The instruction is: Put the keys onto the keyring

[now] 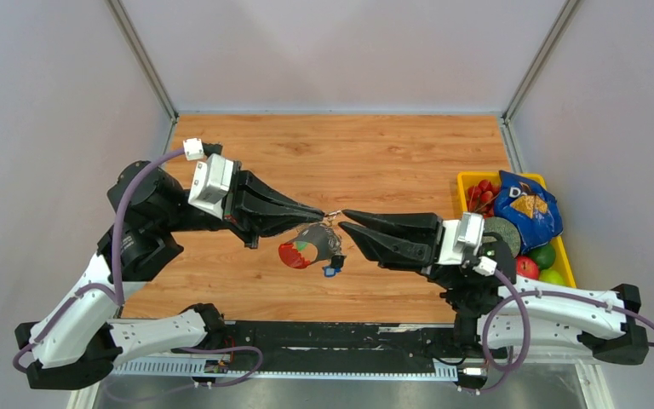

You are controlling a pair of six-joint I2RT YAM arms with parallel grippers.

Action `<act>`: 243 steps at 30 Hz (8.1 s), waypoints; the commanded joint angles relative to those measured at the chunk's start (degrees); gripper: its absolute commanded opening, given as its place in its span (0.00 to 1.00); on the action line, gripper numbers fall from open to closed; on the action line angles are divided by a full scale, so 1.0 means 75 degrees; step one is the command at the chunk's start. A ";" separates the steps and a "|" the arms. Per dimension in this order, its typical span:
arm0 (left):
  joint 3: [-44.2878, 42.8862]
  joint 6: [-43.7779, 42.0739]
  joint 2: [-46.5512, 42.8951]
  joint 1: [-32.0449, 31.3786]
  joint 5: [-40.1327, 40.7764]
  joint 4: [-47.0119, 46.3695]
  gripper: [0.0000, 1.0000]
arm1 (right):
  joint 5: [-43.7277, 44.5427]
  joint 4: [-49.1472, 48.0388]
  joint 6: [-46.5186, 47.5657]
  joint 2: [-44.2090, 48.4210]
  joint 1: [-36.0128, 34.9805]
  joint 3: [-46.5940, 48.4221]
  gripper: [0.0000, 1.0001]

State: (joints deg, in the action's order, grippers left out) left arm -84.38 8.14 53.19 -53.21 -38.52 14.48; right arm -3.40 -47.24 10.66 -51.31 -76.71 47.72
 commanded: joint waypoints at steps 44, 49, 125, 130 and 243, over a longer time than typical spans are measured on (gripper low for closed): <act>-0.0751 -0.0779 0.0058 -0.0020 0.0032 0.2071 0.00 | -0.0622 0.8621 0.1444 -0.0308 -0.0026 0.4071 0.00; -0.0688 -0.0749 0.0017 -0.0019 0.0097 0.1968 0.00 | -0.0551 0.8543 0.1347 -0.0108 -0.0029 0.3852 0.10; -0.0223 -0.0535 -0.0389 -0.0024 0.0238 0.1211 0.00 | -0.0758 0.7061 0.0723 -0.0660 -0.0035 0.3940 0.19; -0.0222 -0.0523 -0.0466 -0.0023 0.0248 0.1159 0.00 | -0.0641 0.7061 0.0724 -0.0608 -0.0026 0.3788 0.19; 0.0896 -0.0997 -0.0874 -0.0022 0.0469 0.4663 0.31 | -0.2281 1.1350 -0.1374 -0.2630 0.0552 0.5913 0.00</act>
State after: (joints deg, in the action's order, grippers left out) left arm -78.28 1.78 46.72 -53.25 -34.17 50.76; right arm -19.22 40.56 1.41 -71.13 -72.88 88.38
